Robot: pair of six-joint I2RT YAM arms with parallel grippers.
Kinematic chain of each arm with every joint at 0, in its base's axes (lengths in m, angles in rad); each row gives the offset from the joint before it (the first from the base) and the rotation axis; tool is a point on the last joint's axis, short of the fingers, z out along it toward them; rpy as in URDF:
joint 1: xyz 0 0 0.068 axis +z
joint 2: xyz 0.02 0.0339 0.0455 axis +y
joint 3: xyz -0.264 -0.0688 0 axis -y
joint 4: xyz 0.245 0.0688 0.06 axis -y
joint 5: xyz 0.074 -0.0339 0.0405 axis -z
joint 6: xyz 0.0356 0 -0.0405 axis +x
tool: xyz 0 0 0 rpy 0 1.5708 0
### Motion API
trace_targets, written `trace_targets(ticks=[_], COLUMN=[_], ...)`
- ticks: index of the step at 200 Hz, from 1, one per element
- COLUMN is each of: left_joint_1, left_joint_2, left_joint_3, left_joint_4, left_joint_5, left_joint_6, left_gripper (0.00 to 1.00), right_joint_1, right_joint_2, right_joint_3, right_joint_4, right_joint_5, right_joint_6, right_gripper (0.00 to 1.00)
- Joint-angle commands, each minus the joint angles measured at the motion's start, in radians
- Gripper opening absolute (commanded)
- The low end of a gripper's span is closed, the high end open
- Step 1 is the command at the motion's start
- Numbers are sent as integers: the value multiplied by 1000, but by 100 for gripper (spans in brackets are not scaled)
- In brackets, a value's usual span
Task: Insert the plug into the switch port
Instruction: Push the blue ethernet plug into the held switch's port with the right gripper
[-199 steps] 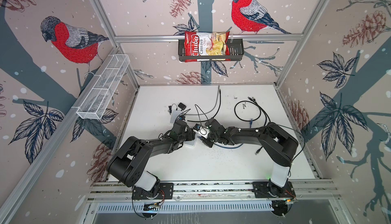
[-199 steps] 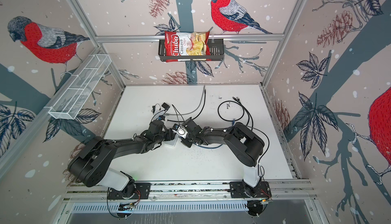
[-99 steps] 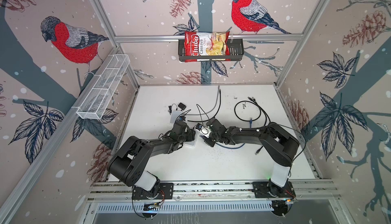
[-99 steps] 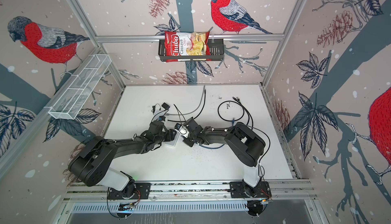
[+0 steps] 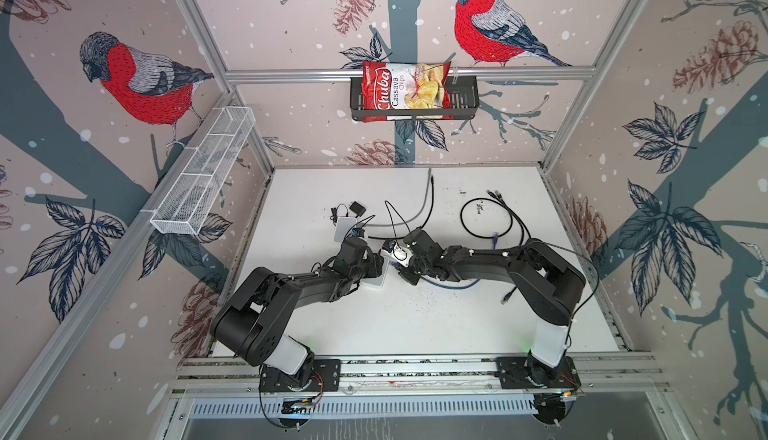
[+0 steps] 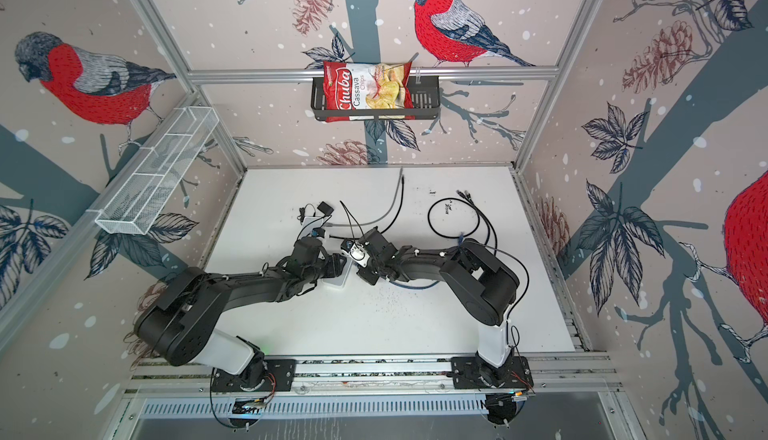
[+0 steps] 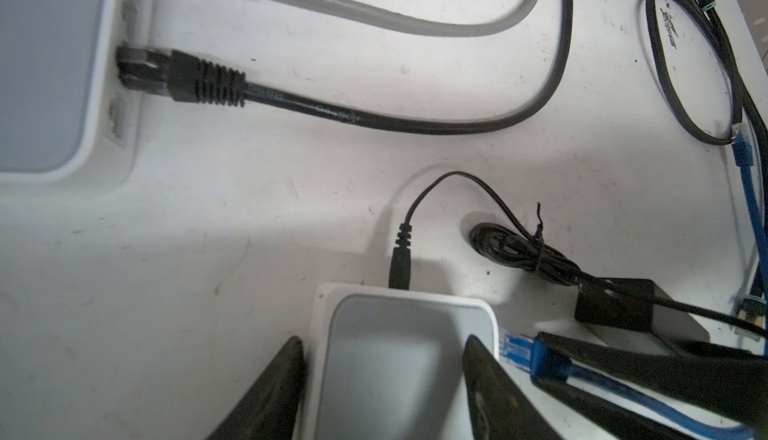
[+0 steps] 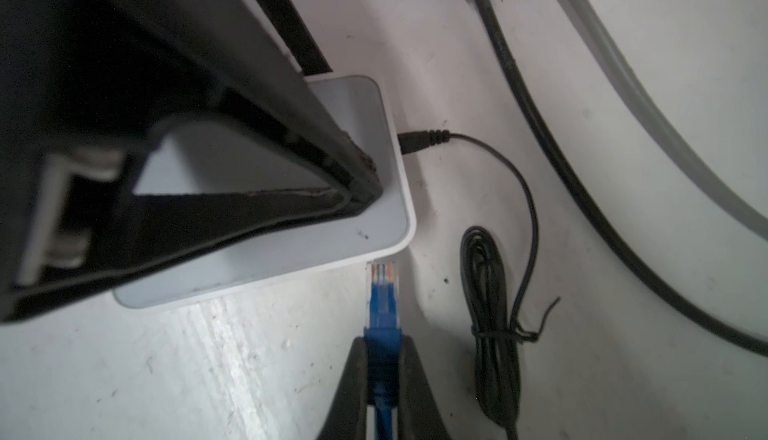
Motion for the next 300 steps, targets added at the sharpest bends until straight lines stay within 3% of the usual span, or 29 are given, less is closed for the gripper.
trace_targets(ticks=[1, 154, 238, 300], left_joint_1=[1, -8, -65, -61], left_joint_2=[5, 51, 99, 94], left_joint_3=[-2, -7, 18, 28], left_joint_4=[27, 74, 86, 46], left_joint_5=[8, 99, 205, 148], left_joint_6=[14, 35, 142, 121], left_gripper=[60, 56, 54, 57], right_joint_1=[4, 36, 35, 25], right_joint_2=[8, 27, 44, 57], right_joint_3=[11, 26, 76, 76], right_joint_4=[27, 146, 205, 204], right_joint_5=[-28, -55, -92, -69], right_joint_6=[-12, 4, -3, 5], right_gripper=[6, 5, 6, 6])
